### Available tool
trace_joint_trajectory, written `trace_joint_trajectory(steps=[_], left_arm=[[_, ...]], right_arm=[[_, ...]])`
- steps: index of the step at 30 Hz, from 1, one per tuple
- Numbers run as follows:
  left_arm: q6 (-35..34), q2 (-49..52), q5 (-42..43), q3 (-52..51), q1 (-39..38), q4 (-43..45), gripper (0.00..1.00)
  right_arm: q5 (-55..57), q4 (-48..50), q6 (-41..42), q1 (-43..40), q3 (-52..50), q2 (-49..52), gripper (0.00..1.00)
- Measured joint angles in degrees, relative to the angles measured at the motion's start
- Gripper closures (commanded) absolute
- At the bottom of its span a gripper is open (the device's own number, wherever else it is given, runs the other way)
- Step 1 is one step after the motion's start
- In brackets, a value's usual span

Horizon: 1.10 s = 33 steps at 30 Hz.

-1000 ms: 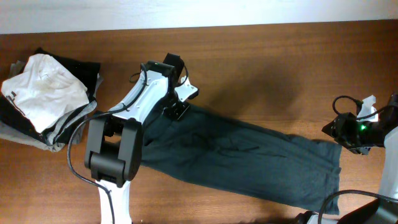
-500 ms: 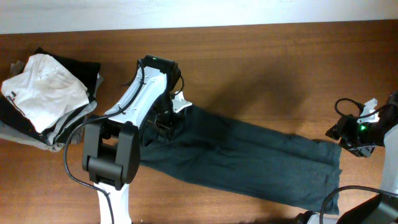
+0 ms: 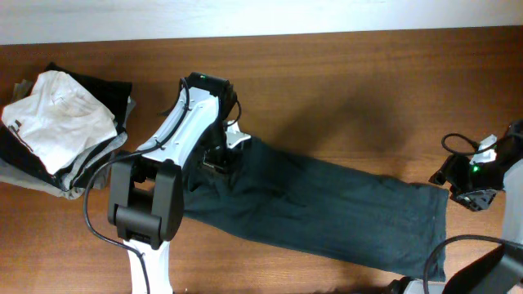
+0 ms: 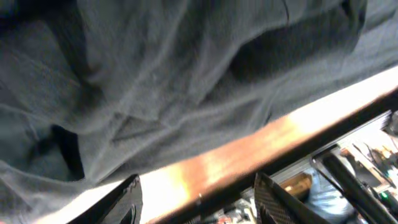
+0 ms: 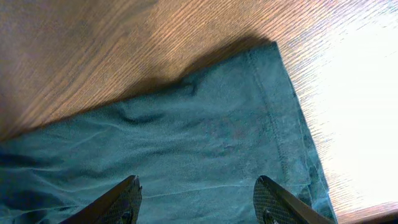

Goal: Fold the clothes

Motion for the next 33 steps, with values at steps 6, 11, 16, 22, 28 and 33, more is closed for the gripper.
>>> trace_joint_trajectory(steps=[6, 11, 16, 22, 28, 33], left_arm=[[0.0, 0.0, -1.4, 0.0, 0.0, 6.3, 0.41], [-0.4, 0.0, -1.5, -0.8, 0.0, 5.4, 0.44], [-0.9, 0.0, -1.7, -7.0, 0.0, 6.3, 0.44], [-1.1, -0.2, -1.9, -11.8, 0.0, 14.0, 0.51], [-1.5, -0.2, -2.3, -11.8, 0.0, 16.9, 0.92], [-1.9, -0.2, -2.1, -11.9, 0.0, 13.4, 0.99]], right_arm=[[-0.2, 0.0, 0.0, 0.0, 0.0, 0.3, 0.38], [-0.2, -0.3, 0.0, 0.0, 0.0, 0.3, 0.37], [-0.2, -0.3, 0.0, 0.0, 0.0, 0.3, 0.37], [-0.3, -0.2, 0.0, 0.0, 0.0, 0.3, 0.36], [-0.6, -0.2, 0.0, 0.0, 0.0, 0.3, 0.36], [-0.6, -0.2, 0.0, 0.0, 0.0, 0.3, 0.36]])
